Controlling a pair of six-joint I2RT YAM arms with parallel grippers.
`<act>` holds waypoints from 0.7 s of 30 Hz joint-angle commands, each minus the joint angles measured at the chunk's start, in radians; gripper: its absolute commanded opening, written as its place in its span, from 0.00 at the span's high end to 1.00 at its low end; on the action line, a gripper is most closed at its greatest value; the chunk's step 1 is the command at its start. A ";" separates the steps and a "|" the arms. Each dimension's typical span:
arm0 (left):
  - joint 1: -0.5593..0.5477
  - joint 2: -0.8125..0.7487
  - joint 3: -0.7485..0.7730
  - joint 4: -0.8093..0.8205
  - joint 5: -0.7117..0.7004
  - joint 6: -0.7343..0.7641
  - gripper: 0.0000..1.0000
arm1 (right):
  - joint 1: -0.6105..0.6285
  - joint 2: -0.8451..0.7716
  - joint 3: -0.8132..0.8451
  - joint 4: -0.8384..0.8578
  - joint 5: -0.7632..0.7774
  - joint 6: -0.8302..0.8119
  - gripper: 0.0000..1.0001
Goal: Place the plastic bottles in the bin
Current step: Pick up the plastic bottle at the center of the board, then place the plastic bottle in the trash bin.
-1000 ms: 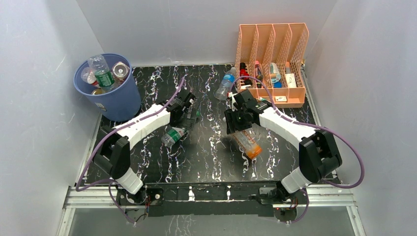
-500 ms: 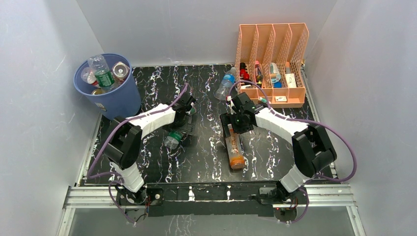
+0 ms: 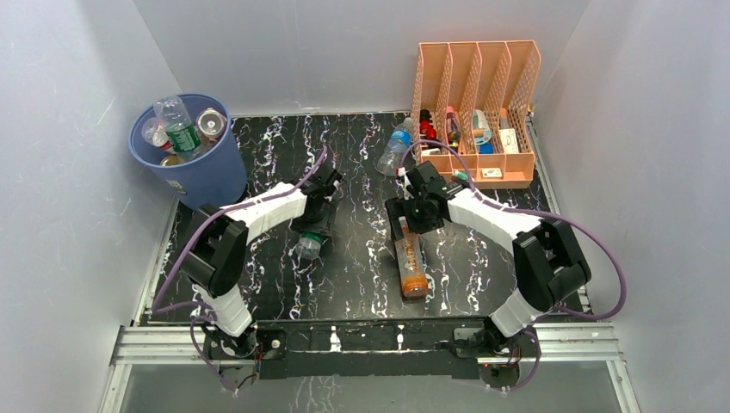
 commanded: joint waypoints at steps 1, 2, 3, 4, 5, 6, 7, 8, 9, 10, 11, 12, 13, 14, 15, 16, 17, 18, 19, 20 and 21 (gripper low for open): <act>0.021 -0.094 0.100 -0.066 -0.073 -0.020 0.50 | 0.000 -0.077 -0.004 0.000 0.001 0.004 0.04; 0.027 -0.110 0.124 -0.074 -0.078 -0.019 0.50 | 0.000 -0.087 -0.007 -0.004 0.004 0.003 0.04; 0.034 -0.125 0.153 -0.085 -0.083 -0.015 0.50 | 0.000 -0.098 -0.009 -0.007 0.006 0.004 0.03; 0.043 -0.138 0.186 -0.097 -0.092 -0.011 0.50 | -0.001 -0.109 -0.012 -0.008 0.006 0.005 0.04; 0.052 -0.150 0.225 -0.110 -0.102 -0.004 0.50 | -0.001 -0.121 -0.016 -0.009 0.002 0.005 0.04; 0.066 -0.157 0.268 -0.126 -0.115 0.003 0.50 | -0.001 -0.131 -0.019 -0.011 0.001 0.006 0.04; 0.080 -0.162 0.309 -0.139 -0.125 0.013 0.50 | 0.000 -0.141 -0.021 -0.016 0.002 0.008 0.04; 0.098 -0.165 0.353 -0.150 -0.131 0.024 0.50 | 0.000 -0.150 -0.022 -0.021 0.000 0.007 0.04; 0.116 -0.170 0.392 -0.157 -0.134 0.038 0.50 | 0.000 -0.158 -0.022 -0.025 -0.002 0.008 0.04; 0.137 -0.175 0.435 -0.161 -0.135 0.050 0.50 | 0.000 -0.167 -0.022 -0.032 -0.001 0.008 0.04; 0.158 -0.178 0.478 -0.167 -0.134 0.061 0.51 | -0.001 -0.175 -0.021 -0.037 -0.002 0.008 0.04; 0.179 -0.181 0.518 -0.170 -0.131 0.071 0.50 | 0.000 -0.184 -0.019 -0.043 -0.002 0.006 0.04; 0.198 -0.184 0.560 -0.174 -0.128 0.081 0.50 | 0.000 -0.191 -0.020 -0.047 -0.002 0.007 0.04; 0.213 -0.185 0.597 -0.175 -0.127 0.092 0.51 | 0.000 -0.198 -0.018 -0.053 0.001 0.008 0.04; 0.229 -0.188 0.634 -0.173 -0.128 0.109 0.50 | 0.000 -0.203 -0.015 -0.062 0.001 0.009 0.04; 0.244 -0.188 0.665 -0.171 -0.132 0.123 0.50 | 0.000 -0.211 -0.014 -0.065 -0.001 0.010 0.04; 0.267 -0.189 0.709 -0.169 -0.138 0.135 0.50 | 0.000 -0.220 -0.015 -0.069 -0.002 0.013 0.04; 0.297 -0.187 0.741 -0.168 -0.140 0.146 0.50 | 0.000 -0.231 -0.020 -0.070 -0.003 0.018 0.04; 0.325 -0.184 0.770 -0.165 -0.134 0.154 0.50 | 0.001 -0.242 -0.028 -0.066 -0.011 0.022 0.04; 0.360 -0.178 0.797 -0.160 -0.117 0.161 0.50 | 0.001 -0.256 -0.038 -0.059 -0.018 0.027 0.04; 0.390 -0.169 0.823 -0.155 -0.109 0.167 0.49 | 0.003 -0.268 -0.049 -0.052 -0.022 0.031 0.04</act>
